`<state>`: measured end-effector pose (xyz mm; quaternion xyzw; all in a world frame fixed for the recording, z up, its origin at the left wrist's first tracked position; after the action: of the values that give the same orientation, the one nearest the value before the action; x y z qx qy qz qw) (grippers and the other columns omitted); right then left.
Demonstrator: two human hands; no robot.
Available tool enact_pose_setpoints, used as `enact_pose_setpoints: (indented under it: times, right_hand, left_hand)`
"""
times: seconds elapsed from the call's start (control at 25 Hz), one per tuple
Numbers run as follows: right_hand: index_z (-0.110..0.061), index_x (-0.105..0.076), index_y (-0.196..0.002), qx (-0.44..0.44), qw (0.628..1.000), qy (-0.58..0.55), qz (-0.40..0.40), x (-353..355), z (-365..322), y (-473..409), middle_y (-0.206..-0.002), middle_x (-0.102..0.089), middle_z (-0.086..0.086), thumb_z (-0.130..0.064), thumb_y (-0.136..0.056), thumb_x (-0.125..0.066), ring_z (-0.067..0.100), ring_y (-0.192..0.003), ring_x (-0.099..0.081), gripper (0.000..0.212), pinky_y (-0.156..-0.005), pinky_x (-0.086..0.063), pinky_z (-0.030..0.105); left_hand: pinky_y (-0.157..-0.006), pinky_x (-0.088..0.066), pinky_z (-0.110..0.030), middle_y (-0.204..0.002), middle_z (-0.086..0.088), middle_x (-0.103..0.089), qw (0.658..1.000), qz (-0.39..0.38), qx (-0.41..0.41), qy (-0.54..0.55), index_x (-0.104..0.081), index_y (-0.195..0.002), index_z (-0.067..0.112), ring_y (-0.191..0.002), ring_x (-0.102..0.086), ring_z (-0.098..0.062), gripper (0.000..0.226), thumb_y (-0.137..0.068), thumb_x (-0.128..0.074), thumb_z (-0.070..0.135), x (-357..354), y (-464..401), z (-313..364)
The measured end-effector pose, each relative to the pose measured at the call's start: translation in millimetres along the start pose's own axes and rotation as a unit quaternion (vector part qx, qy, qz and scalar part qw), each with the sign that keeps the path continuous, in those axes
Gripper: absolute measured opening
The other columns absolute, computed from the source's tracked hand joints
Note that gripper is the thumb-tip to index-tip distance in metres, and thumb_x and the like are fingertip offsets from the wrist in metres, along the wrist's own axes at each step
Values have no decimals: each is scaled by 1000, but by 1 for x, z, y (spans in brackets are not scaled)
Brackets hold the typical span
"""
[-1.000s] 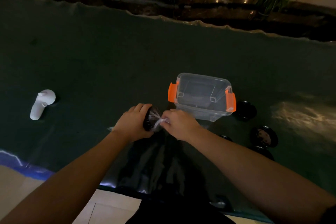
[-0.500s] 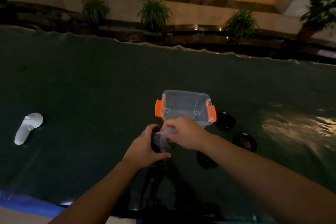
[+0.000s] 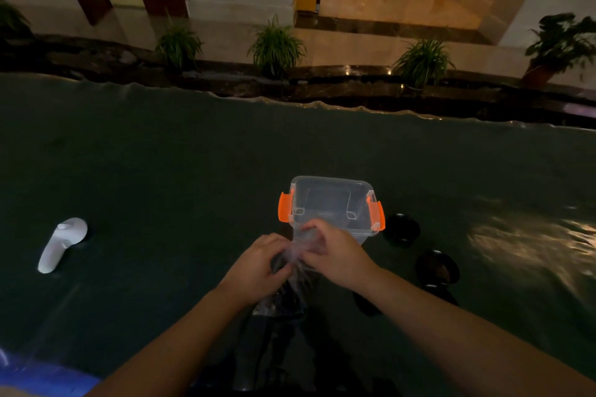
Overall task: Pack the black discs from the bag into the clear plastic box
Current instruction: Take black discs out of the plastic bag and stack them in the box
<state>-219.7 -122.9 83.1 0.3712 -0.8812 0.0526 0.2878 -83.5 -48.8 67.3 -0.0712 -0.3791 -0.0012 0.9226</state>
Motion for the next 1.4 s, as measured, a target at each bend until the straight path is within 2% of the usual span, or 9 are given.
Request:
enact_pose_setpoints:
  times: [0.16,0.28,0.36,0.56,0.92,1.08,1.16,1.28,1.4]
  right_hand:
    - [-44,-61,-106,-36,996,-85,15,-2,9,6,-103,-73,-20,-59,-72,-78,-1,-91,-71,41,-76,-60,29]
    - [-41,-65,-106,-21,998,-60,-28,-12,8,10,-104,-73,-19,-48,-72,-84,1,-92,-70,39,-74,-57,25]
    - [-36,-69,-100,-8,999,-28,-21,-13,8,9,-100,-73,-17,-38,-78,-83,0,-91,-69,27,-78,-58,29]
    - [-31,-73,-92,-3,1000,-3,-3,-3,9,3,-91,-74,-11,-29,-91,-74,1,-88,-69,3,-83,-59,36]
    - [-32,-71,-104,16,999,28,13,27,4,8,-98,-73,-14,-20,-97,-64,-3,-94,-68,15,-82,-59,27]
    - [-32,-71,-101,2,1000,9,24,41,8,10,-95,-74,-14,-23,-100,-61,2,-90,-70,13,-80,-58,28]
    - [-33,-70,-96,4,999,10,37,47,8,11,-91,-72,-17,-25,-100,-61,1,-86,-69,12,-75,-54,21]
    - [-34,-70,-88,16,999,9,49,51,4,14,-87,-71,-21,-28,-99,-63,0,-81,-68,14,-66,-49,12]
    - [-34,-70,-88,28,999,14,40,50,-1,15,-89,-71,-22,-27,-98,-66,1,-82,-69,13,-68,-50,11]
  left_hand:
    - [-77,-50,-36,-90,2,-64,999,37,34,-18,-67,-91,16,-85,-58,-15,14,-85,-77,24,7,-5,-3]
    - [-67,-49,-38,-80,3,-62,996,63,53,-20,-60,-77,21,-74,-58,-17,22,-78,-82,23,6,-8,-3]
    - [-65,-49,-39,-77,4,-61,996,64,53,-18,-59,-74,19,-71,-58,-16,26,-77,-83,27,7,-9,-4]
    - [-70,-55,-36,-80,10,-66,998,28,60,-5,-64,-77,22,-76,-62,-7,27,-73,-82,42,21,-7,-10]
    - [-71,-57,-40,-79,12,-69,999,-11,47,0,-67,-85,30,-78,-67,-9,12,-84,-78,36,40,8,-22]
    - [-73,-57,-42,-81,12,-71,998,3,60,-8,-69,-84,28,-79,-68,-8,9,-85,-78,29,52,14,-28]
    - [-74,-58,-42,-83,12,-72,998,9,60,-7,-70,-86,28,-81,-69,-7,9,-85,-79,25,58,16,-26]
    - [-79,-57,-37,-93,15,-70,999,17,44,19,-65,-97,33,-90,-68,-7,18,-82,-73,36,67,17,-9]
    - [-86,-53,-29,-108,15,-60,998,54,11,29,-59,-109,33,-103,-62,-11,25,-86,-67,38,73,11,18]
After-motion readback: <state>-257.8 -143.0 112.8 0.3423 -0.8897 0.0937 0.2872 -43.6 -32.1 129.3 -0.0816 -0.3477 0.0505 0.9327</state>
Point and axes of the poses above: each hand's wrist, its own y-axis away from the middle knuckle, its own x-axis out of the back of the hand, z = x × y, the point moved 7 cm from there along -y, towards the middle knuckle
